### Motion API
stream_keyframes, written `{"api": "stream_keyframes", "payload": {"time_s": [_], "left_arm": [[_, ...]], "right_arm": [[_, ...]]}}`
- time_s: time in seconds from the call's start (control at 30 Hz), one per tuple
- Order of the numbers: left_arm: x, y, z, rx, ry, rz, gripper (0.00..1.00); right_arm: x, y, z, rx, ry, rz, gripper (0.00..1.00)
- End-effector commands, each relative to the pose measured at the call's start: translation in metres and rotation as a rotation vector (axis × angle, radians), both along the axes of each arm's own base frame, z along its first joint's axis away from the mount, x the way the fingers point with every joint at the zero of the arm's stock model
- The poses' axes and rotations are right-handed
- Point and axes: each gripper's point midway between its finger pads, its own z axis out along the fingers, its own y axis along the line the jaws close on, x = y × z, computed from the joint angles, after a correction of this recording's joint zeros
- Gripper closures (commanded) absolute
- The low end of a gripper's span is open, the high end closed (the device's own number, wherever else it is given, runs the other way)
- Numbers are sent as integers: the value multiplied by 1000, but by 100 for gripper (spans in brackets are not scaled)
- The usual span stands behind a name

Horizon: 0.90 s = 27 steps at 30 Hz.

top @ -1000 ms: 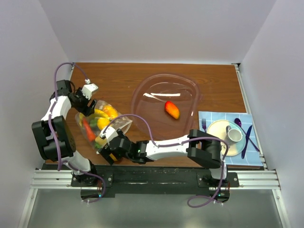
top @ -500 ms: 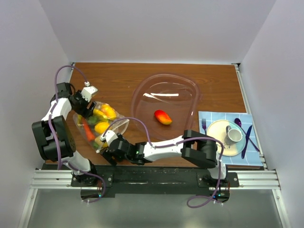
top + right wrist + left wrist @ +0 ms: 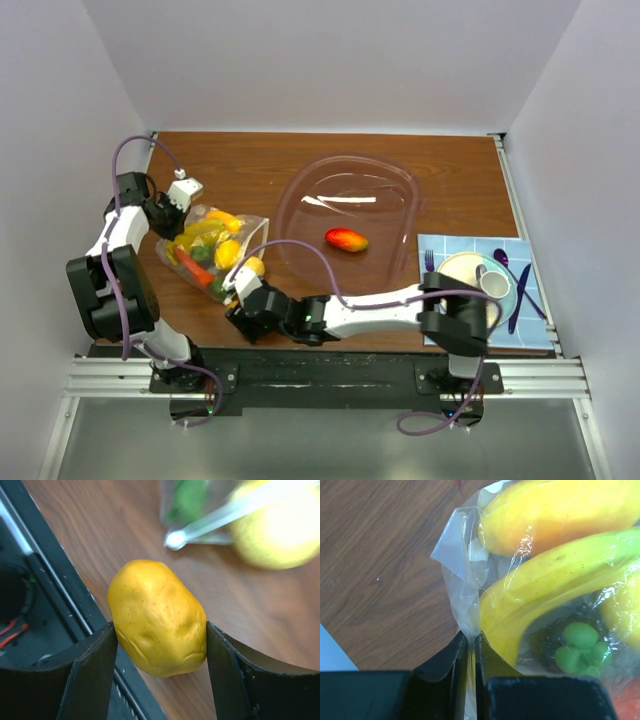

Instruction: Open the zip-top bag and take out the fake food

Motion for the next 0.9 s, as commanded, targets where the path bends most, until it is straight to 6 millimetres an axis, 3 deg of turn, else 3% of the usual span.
{"api": "stream_keyframes", "payload": {"time_s": [0.0, 0.1, 0.13, 0.17, 0.2, 0.3, 0.43, 0.53, 0.57, 0.67, 0.77, 0.87], "left_arm": [[-10, -5, -3, -52, 59, 34, 88], [-15, -10, 0, -80, 79, 29, 88], [-19, -12, 0, -87, 93, 25, 88], [-21, -13, 2, -87, 91, 23, 88], [-23, -14, 1, -83, 92, 14, 88], [-28, -12, 2, -60, 87, 8, 88], [-29, -11, 1, -46, 81, 8, 88], [-32, -10, -2, -41, 89, 12, 89], [-32, -10, -2, -38, 90, 12, 89], [-34, -9, -3, -29, 91, 16, 92], [-34, -8, 0, -24, 80, 17, 93], [-33, -11, 6, -34, 65, 14, 93]], "right_arm": [[40, -30, 105, 149, -135, -140, 91], [77, -69, 117, 98, -174, -276, 94], [103, -91, 129, 118, -176, -365, 95], [116, -107, 129, 100, -176, -417, 95], [142, -132, 128, 79, -190, -513, 95], [171, -171, 120, 33, -197, -609, 95], [186, -189, 101, -40, -204, -636, 91], [192, -191, 86, -79, -181, -645, 69], [192, -189, 79, -89, -161, -637, 44], [198, -189, 71, -25, -59, -648, 1], [214, -199, 69, 58, 31, -733, 1], [213, -183, 81, 173, 83, -626, 1]]}}
